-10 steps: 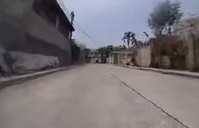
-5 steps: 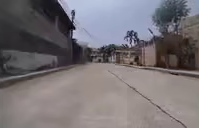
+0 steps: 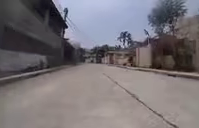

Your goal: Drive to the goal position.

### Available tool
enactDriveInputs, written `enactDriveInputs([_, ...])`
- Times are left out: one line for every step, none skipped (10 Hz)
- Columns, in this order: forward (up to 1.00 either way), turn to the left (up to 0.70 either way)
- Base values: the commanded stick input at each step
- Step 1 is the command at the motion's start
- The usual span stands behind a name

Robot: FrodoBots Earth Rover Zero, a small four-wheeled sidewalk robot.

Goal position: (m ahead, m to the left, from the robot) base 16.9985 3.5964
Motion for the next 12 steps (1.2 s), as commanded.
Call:
enactDriveInputs([1.00, 0.00])
enactDriveInputs([1.00, 0.00])
enactDriveInputs([1.00, 0.00])
enactDriveInputs([1.00, 0.00])
enactDriveInputs([1.00, 0.00])
enactDriveInputs([1.00, 0.00])
enactDriveInputs([1.00, 0.00])
enactDriveInputs([1.00, 0.00])
enactDriveInputs([1.00, 0.00])
enactDriveInputs([1.00, -0.01])
enactDriveInputs([1.00, -0.07])
enactDriveInputs([1.00, -0.27])
